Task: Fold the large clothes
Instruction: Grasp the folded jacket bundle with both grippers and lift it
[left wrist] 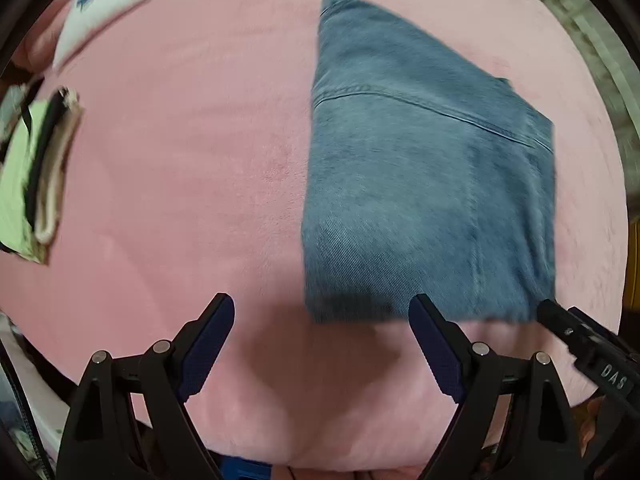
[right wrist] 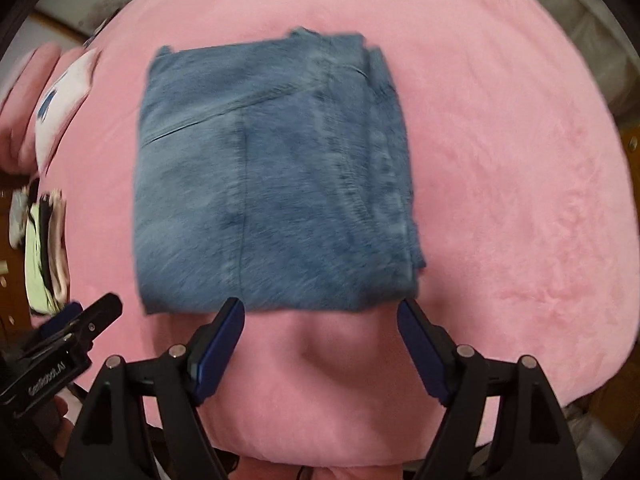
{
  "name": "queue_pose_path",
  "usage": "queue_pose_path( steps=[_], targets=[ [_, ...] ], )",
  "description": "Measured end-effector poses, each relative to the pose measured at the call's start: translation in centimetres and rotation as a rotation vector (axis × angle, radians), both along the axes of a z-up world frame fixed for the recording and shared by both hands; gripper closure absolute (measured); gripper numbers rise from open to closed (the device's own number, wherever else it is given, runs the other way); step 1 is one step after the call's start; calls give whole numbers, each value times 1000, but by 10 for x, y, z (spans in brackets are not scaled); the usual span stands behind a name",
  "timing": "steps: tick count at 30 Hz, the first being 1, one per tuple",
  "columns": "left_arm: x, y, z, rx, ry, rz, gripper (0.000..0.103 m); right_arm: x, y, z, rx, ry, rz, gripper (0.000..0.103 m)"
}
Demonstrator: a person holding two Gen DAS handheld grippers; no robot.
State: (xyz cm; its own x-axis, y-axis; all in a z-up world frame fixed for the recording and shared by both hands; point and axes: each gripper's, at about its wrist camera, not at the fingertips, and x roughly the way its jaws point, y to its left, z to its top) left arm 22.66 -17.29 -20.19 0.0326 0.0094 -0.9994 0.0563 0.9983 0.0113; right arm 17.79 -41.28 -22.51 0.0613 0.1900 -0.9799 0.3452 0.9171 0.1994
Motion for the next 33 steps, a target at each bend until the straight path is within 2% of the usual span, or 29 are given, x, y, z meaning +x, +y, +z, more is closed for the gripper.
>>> queue_pose_path(
  steps=[3, 6, 9, 11, 16, 19, 21, 22, 23, 24, 26, 29, 30, 33],
  targets=[
    [19, 7, -21, -38, 22, 21, 15, 9, -31, -25, 54, -58, -48, 24],
    [37, 11, -37, -63, 41, 22, 15, 21, -60, -53, 74, -75, -72, 24],
    [55, 13, -51, -84, 46, 42, 15, 33, -76, -78, 188, -59, -77, 19],
    [66, 14, -60, -114, 45, 59, 15, 39, -77, -84, 240, -78, -74, 13],
    [89, 10, -80, -256, 56, 81, 13, 62, -70, -85, 363, -178, 1, 13],
    [98, 5, -90, -283, 74, 74, 8, 80, -65, -95, 415, -194, -5, 13],
    [100, 3, -93, -281, 67, 68, 7, 86, -63, -100, 439, -208, -29, 17],
    [99, 4, -93, -281, 59, 70, 8, 88, -62, -100, 432, -206, -29, 30],
    [96, 6, -93, -283, 46, 76, 9, 89, -61, -100, 415, -204, -23, 50],
    [95, 6, -92, -281, 36, 78, 12, 87, -61, -99, 378, -200, -14, 56],
    [88, 3, -88, -257, 15, 79, 19, 83, -66, -95, 429, -227, -28, 76],
    [82, 1, -80, -229, -10, 78, 37, 80, -70, -83, 461, -250, -54, 81],
    [79, 3, -77, -223, -18, 89, 46, 81, -67, -78, 454, -259, -50, 82],
    [72, 18, -71, -251, -28, 139, 55, 80, -50, -48, 439, -318, -8, 84]
  ],
)
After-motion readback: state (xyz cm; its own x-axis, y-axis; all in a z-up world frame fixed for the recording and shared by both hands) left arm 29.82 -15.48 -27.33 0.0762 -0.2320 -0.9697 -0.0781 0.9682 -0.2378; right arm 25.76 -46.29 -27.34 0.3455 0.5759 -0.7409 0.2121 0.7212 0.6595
